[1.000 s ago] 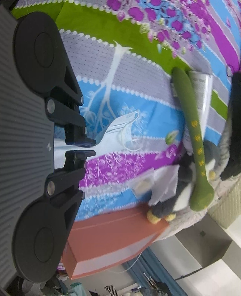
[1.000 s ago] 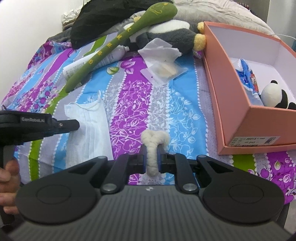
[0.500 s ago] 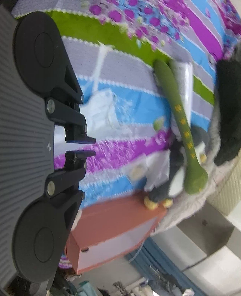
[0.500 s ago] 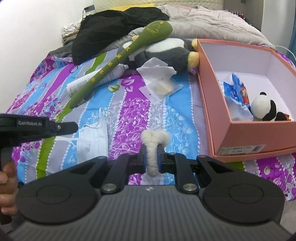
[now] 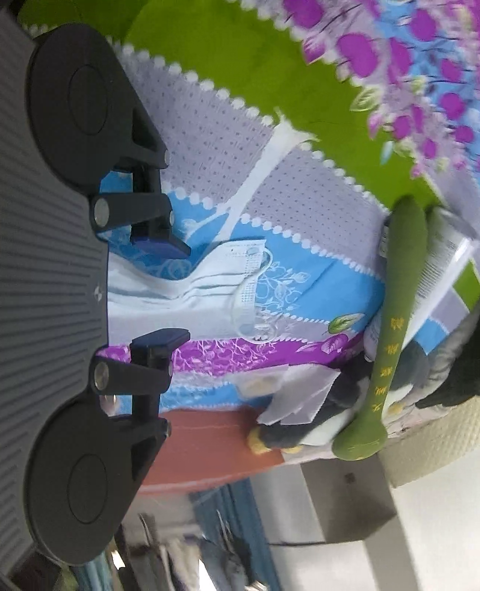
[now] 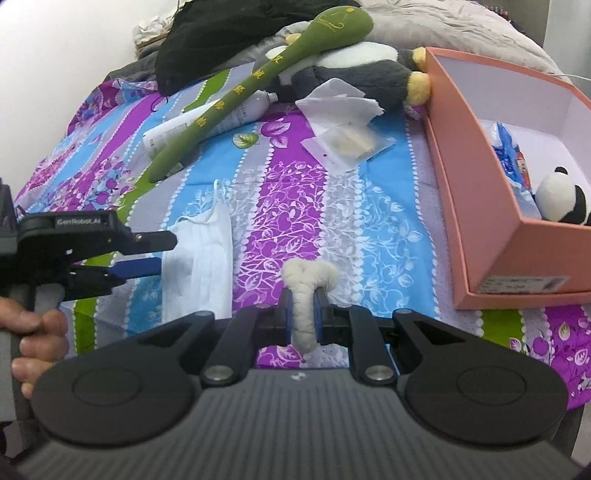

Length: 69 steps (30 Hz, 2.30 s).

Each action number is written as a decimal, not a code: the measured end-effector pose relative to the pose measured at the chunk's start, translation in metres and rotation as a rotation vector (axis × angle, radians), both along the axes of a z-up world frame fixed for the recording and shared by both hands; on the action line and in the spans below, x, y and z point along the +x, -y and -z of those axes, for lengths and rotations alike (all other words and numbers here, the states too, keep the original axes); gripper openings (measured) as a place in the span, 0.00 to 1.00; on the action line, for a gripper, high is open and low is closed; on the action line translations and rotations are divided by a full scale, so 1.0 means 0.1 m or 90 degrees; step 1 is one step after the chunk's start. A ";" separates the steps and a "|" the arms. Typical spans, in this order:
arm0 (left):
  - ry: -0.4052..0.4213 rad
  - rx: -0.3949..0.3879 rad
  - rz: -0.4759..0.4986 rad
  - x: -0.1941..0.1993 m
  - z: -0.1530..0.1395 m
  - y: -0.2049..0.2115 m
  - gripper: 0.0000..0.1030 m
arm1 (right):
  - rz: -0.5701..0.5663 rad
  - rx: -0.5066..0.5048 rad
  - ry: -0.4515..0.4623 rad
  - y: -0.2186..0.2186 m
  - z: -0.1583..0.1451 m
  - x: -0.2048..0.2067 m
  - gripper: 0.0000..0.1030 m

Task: Organize soft objects

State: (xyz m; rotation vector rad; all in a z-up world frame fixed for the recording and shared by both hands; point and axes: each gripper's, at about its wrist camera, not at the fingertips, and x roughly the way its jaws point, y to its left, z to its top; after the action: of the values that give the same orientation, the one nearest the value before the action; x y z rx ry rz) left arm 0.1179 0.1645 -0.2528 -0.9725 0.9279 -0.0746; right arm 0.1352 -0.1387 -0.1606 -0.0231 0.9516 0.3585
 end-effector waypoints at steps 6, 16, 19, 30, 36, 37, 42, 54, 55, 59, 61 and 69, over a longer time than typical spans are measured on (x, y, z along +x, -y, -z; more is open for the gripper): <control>-0.030 -0.041 0.005 0.13 0.17 0.05 0.20 | 0.003 -0.005 -0.002 0.00 0.00 0.06 0.14; -0.029 0.019 0.022 0.19 0.01 0.20 0.06 | 0.019 -0.003 0.001 0.08 -0.01 0.08 0.14; -0.013 0.034 0.027 0.18 -0.10 0.22 0.06 | 0.022 0.001 0.007 0.10 -0.04 0.07 0.14; 0.047 0.110 0.082 0.24 -0.62 0.47 0.03 | 0.040 0.016 0.038 0.22 -0.19 0.02 0.14; 0.090 0.139 0.120 0.30 -0.97 0.65 0.03 | 0.059 0.022 0.066 0.35 -0.35 0.01 0.14; 0.099 0.148 0.128 0.32 -1.04 0.69 0.03 | 0.062 0.023 0.072 0.37 -0.39 0.02 0.14; 0.148 0.175 0.166 0.47 -1.43 0.92 0.03 | 0.080 0.030 0.116 0.49 -0.65 0.06 0.14; 0.258 0.188 0.237 0.98 -2.29 1.70 0.03 | 0.143 0.044 0.238 0.99 -1.36 0.31 0.14; 0.261 0.187 0.244 1.03 -2.33 1.78 0.03 | 0.150 0.042 0.242 1.05 -1.39 0.34 0.14; 0.262 0.183 0.273 1.29 -2.42 2.14 0.03 | 0.186 0.028 0.246 1.32 -1.44 0.49 0.14; 0.257 0.177 0.285 1.42 -2.40 2.32 0.03 | 0.208 0.014 0.233 1.49 -1.42 0.57 0.14; 0.195 0.191 0.370 2.03 -2.05 3.12 0.03 | 0.288 0.001 0.138 2.18 -1.04 0.92 0.14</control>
State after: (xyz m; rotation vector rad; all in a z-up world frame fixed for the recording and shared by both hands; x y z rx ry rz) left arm 0.3206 -0.1472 -0.0481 -0.3779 0.8797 -0.5449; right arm 0.2272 -0.3570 -0.0569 0.1502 0.7154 -0.0624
